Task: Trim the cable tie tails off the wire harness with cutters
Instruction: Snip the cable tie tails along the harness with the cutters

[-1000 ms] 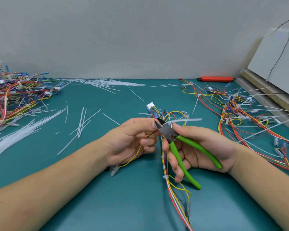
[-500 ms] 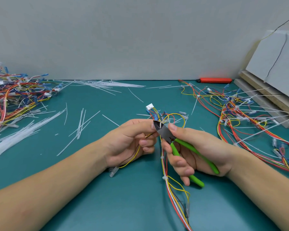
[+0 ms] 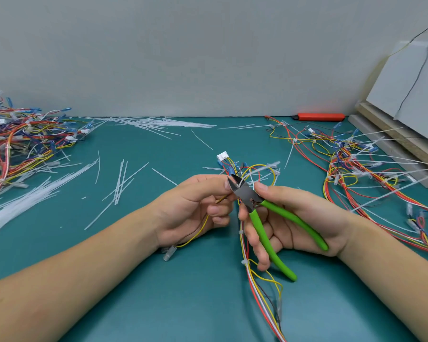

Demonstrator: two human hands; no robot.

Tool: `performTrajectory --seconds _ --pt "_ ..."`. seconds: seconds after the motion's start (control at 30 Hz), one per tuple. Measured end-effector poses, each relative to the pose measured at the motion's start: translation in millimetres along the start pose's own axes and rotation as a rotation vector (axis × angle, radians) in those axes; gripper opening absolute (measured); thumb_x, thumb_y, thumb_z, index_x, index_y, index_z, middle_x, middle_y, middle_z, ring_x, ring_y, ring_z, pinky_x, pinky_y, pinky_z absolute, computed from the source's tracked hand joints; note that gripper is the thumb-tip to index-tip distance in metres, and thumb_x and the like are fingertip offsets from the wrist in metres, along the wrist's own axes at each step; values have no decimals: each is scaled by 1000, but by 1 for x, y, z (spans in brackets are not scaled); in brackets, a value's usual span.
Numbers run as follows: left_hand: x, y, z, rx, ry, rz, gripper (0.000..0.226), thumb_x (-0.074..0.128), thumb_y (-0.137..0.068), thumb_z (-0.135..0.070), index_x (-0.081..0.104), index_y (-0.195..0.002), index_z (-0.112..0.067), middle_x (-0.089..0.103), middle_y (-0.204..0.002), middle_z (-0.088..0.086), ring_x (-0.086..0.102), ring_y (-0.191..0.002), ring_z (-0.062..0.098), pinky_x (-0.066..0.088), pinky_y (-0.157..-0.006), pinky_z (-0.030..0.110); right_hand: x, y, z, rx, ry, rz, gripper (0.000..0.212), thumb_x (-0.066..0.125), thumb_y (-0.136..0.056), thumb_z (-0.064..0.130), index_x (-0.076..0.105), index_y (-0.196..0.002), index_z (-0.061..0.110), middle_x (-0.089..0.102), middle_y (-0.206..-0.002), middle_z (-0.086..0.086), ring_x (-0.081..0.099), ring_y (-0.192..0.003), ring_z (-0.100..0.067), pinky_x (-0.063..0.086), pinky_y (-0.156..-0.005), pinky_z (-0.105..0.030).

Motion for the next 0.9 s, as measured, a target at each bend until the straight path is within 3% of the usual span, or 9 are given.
performTrajectory --seconds 0.07,0.17,0.27,0.37,0.5,0.63,0.9 --pt "1 0 0 2 3 4 22 69 -85 -21 56 -95 -7 32 -76 11 33 -50 5 34 -54 21 1 -1 0 8 -9 -2 49 64 -93 58 69 -105 11 65 -86 -15 70 -69 -31 61 -76 -49" --pt "6 1 -3 21 -6 40 9 64 -89 -21 65 -82 -16 45 -65 -6 34 -51 3 31 -55 20 4 -1 -2 20 -10 -9 47 61 -95 60 66 -99 14 55 -81 -10 58 -59 -24 61 -69 -45" --pt "11 2 -5 22 -26 74 15 63 -89 -20 70 -75 -22 46 -60 -13 28 -52 4 27 -57 21 7 -1 -2 26 34 -30 45 57 -96 63 62 -92 19 48 -73 -5 45 -51 -17 58 -56 -36" --pt "15 3 -6 25 -48 106 17 68 -88 -22 70 -71 -24 47 -59 -16 25 -53 6 26 -58 22 8 0 -1 36 52 -35 46 54 -96 65 60 -89 20 44 -70 -3 41 -49 -15 56 -53 -32" --pt "15 3 -6 31 -27 94 15 67 -88 -21 70 -73 -23 48 -60 -15 32 -52 2 29 -57 21 7 1 0 23 44 -30 48 62 -92 65 65 -94 17 54 -72 -7 52 -52 -19 60 -59 -39" --pt "11 2 -5 26 -3 56 15 61 -90 -19 70 -78 -21 45 -62 -11 27 -53 6 31 -55 20 3 2 -1 22 6 -15 53 66 -91 61 70 -105 10 65 -84 -15 68 -65 -28 62 -72 -49" --pt "7 1 -2 12 -2 60 12 77 -83 -26 70 -87 -16 41 -67 -6 34 -51 3 32 -55 20 0 2 -2 27 11 -22 50 55 -96 56 72 -106 11 68 -85 -15 71 -70 -29 62 -76 -48"
Point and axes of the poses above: each hand's wrist, its own y-axis away from the middle knuckle, its own x-axis out of the palm, z = x × y, the point moved 9 cm from there along -y, towards the middle knuckle
